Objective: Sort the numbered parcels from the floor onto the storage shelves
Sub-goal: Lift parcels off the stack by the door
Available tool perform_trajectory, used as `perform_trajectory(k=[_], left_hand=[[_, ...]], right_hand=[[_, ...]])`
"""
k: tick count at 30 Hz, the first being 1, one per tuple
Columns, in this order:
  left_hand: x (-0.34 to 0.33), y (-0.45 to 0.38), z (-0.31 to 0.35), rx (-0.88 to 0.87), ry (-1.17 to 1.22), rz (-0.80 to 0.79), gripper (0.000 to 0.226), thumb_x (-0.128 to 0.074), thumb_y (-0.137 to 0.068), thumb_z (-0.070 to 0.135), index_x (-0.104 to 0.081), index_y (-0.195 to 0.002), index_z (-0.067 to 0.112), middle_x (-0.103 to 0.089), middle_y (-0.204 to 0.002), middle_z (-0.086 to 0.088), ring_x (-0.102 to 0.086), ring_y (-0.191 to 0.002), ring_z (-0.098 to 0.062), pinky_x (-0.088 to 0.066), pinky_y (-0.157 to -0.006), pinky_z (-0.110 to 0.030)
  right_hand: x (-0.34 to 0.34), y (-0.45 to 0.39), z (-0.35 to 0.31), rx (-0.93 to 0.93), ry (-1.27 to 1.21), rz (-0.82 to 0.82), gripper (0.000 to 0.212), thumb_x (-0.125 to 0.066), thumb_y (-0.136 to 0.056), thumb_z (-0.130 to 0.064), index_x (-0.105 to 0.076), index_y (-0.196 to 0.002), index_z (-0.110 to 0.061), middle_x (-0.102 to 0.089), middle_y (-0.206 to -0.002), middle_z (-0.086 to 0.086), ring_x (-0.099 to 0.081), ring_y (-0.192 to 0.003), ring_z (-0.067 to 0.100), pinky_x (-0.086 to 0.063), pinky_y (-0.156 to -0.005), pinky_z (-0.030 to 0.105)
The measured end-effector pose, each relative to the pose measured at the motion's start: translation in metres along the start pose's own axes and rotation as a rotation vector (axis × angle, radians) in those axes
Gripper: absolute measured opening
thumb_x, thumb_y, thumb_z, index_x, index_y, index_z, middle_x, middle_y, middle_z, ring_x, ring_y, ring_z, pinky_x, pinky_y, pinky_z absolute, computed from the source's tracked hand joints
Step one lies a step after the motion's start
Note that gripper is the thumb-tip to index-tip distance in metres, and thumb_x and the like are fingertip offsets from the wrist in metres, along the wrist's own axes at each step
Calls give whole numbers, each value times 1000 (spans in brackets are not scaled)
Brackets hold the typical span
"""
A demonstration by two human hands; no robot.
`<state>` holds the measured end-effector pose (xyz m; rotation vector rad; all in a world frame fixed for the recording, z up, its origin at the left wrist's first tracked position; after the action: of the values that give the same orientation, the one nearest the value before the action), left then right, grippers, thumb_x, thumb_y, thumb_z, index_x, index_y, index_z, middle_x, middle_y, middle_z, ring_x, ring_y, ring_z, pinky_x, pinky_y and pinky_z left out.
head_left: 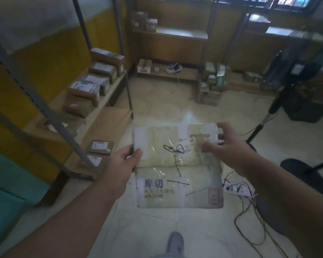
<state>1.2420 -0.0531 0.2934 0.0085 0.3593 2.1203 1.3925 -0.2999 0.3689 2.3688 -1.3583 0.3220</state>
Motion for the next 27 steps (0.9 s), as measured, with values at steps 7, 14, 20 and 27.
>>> perform_trajectory(k=[7, 14, 20, 27], left_hand=[[-13, -92, 35, 2, 26, 173, 19, -61, -96, 24, -72, -112, 24, -76, -108, -6, -73, -98, -26, -57, -90, -48], [-15, -225, 54, -45, -104, 137, 48, -78, -81, 37, -64, -126, 31, -74, -117, -1, -70, -108, -24, -55, -93, -53], [-44, -331, 73, -14, -153, 110, 56, -81, -69, 55, -62, -120, 48, -71, -117, 15, -67, -111, -10, -53, -96, -42], [-76, -436, 100, -74, -82, 280, 57, -92, -66, 35, -61, -114, 36, -75, -107, 1, -74, -95, -19, -60, -82, -42]], right_hand=[[12, -161, -35, 112, 132, -127, 93, -90, -28, -68, -56, -111, -48, -72, -98, -6, -73, -86, 18, -61, -76, 48], [20, -298, -61, 199, 6, -18, 58, -96, -52, -32, -60, -97, -44, -72, -91, -8, -74, -80, 18, -62, -67, 47], [68, -384, -81, 161, -142, 147, 50, -92, -64, -12, -59, -99, -28, -71, -82, -7, -69, -67, 5, -54, -54, 24], [88, -493, -69, 37, 17, 137, 44, -94, -61, -24, -60, -87, -26, -66, -59, -6, -66, -53, 9, -61, -60, 43]])
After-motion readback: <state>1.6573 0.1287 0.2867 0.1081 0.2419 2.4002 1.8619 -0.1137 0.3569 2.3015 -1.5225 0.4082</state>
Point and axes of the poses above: each hand's wrist, its own y-axis away from the middle knuckle, its own x-axis out of the back of the hand, z = x × y, the point moved 7 cm from there along -y, towards the middle knuckle
